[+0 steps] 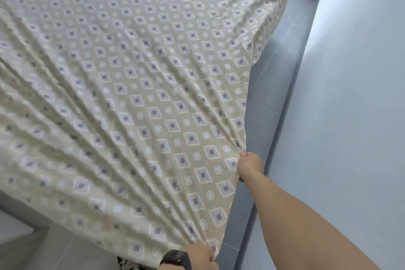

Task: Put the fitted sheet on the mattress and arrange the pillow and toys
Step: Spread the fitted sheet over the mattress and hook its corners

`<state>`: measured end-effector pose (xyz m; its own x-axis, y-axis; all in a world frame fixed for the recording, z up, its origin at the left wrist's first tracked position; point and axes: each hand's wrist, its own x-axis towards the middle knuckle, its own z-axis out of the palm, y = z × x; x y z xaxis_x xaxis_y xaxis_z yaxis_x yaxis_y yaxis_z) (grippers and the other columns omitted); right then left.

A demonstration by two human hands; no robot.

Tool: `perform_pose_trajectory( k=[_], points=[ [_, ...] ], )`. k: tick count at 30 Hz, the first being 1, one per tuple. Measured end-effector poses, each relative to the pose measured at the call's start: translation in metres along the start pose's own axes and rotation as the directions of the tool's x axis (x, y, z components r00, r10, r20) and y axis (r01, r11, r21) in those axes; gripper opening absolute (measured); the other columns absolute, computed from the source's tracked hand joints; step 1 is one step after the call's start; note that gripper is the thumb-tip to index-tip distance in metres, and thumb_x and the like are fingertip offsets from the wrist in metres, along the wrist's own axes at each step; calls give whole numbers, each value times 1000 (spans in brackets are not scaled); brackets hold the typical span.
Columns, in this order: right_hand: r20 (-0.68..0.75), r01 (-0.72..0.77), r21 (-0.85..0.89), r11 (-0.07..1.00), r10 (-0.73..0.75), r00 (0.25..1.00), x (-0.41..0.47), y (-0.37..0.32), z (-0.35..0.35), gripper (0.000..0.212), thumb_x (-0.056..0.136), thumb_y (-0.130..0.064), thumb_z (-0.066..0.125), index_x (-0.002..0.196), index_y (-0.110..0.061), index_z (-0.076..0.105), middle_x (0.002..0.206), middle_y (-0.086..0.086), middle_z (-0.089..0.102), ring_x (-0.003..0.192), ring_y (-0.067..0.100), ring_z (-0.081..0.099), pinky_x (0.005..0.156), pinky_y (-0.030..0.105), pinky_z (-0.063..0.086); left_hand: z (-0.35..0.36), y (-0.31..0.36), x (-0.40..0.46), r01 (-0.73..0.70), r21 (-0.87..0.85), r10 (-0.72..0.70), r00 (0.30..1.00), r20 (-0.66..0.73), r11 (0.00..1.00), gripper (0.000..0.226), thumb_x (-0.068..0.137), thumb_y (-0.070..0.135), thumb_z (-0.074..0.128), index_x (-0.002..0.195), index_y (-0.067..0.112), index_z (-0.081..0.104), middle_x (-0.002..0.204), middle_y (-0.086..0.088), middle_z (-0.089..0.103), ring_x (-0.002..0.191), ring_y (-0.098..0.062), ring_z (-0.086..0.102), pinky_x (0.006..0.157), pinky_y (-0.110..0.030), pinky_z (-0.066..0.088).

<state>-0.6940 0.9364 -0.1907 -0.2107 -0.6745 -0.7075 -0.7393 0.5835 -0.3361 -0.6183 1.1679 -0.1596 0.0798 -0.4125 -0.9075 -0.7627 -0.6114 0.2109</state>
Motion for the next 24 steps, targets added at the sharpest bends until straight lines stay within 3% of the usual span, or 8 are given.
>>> perform_pose_trajectory(
  k=[1, 2, 4, 8, 12, 16, 22, 24],
  points=[
    [3, 13, -32, 999, -12, 1000, 3, -1, 1, 31, 103, -21, 38, 89, -9, 64, 98, 14, 64, 86, 33, 62, 77, 39, 56, -15, 9, 2, 36, 111, -40, 999, 30, 993, 88, 95, 52, 57, 158, 5, 16, 166, -14, 13, 152, -31, 17, 107, -44, 44],
    [12, 25, -69, 997, -25, 1000, 4, -6, -1, 31, 100, -18, 38, 78, -11, 59, 91, 12, 63, 77, 31, 59, 67, 34, 52, -25, 2, 6, -104, 152, 69, 972, 224, 983, 56, 102, 39, 45, 150, 11, 38, 158, -11, 35, 144, -31, 35, 111, -39, 38],
    [45, 78, -142, 987, -72, 996, 9, -16, -3, 32, 96, -16, 39, 65, -16, 48, 80, 8, 57, 70, 28, 51, 54, 28, 35, -58, -6, 10, -284, 161, 209, 906, 368, 945, 34, 98, 30, 49, 125, 13, 59, 135, -12, 58, 124, -31, 54, 101, -36, 43],
    [146, 160, -235, 959, -128, 981, 27, -35, -14, 37, 97, -28, 46, 61, -18, 41, 71, 3, 49, 63, 23, 44, 52, 29, 32, -108, 6, 41, -356, 125, 368, 926, -90, 926, 21, 91, 26, 53, 112, 24, 56, 115, 1, 59, 99, -26, 60, 80, -32, 48],
    [171, 189, -210, 959, -154, 973, 41, -59, -28, 20, 96, -28, 51, 81, -16, 56, 91, 4, 57, 77, 23, 52, 71, 32, 43, -183, 18, 80, -301, 266, 397, 782, -481, 916, 66, 82, 34, 67, 139, 32, 33, 149, -1, 29, 131, -27, 41, 102, -41, 45],
    [78, 195, -10, 981, -194, 978, 63, -103, -35, 39, 100, -38, 47, 130, -17, 58, 124, 3, 61, 115, 29, 59, 102, 43, 47, -226, 19, 118, -72, 247, 162, 916, -367, 966, 143, 60, 65, 82, 151, 39, -26, 162, -2, -29, 151, -33, -21, 122, -58, 6],
    [13, 113, 306, 945, -123, 992, 115, -179, -43, 21, 103, -27, 34, 94, -16, 51, 93, 6, 52, 77, 24, 47, 74, 32, 46, -209, 26, 143, 87, 307, 0, 962, -274, 948, 168, 47, 74, 83, 130, 28, -56, 135, -13, -63, 129, -41, -52, 109, -69, -19],
    [18, 46, 378, 925, -57, 998, 132, -195, -49, 28, 104, -38, 38, 104, -14, 53, 95, 5, 49, 80, 23, 45, 75, 32, 43, -214, 26, 148, 105, 311, -36, 975, -220, 945, 170, 45, 76, 82, 128, 27, -57, 133, -14, -64, 126, -42, -54, 107, -70, -22]
  ],
)
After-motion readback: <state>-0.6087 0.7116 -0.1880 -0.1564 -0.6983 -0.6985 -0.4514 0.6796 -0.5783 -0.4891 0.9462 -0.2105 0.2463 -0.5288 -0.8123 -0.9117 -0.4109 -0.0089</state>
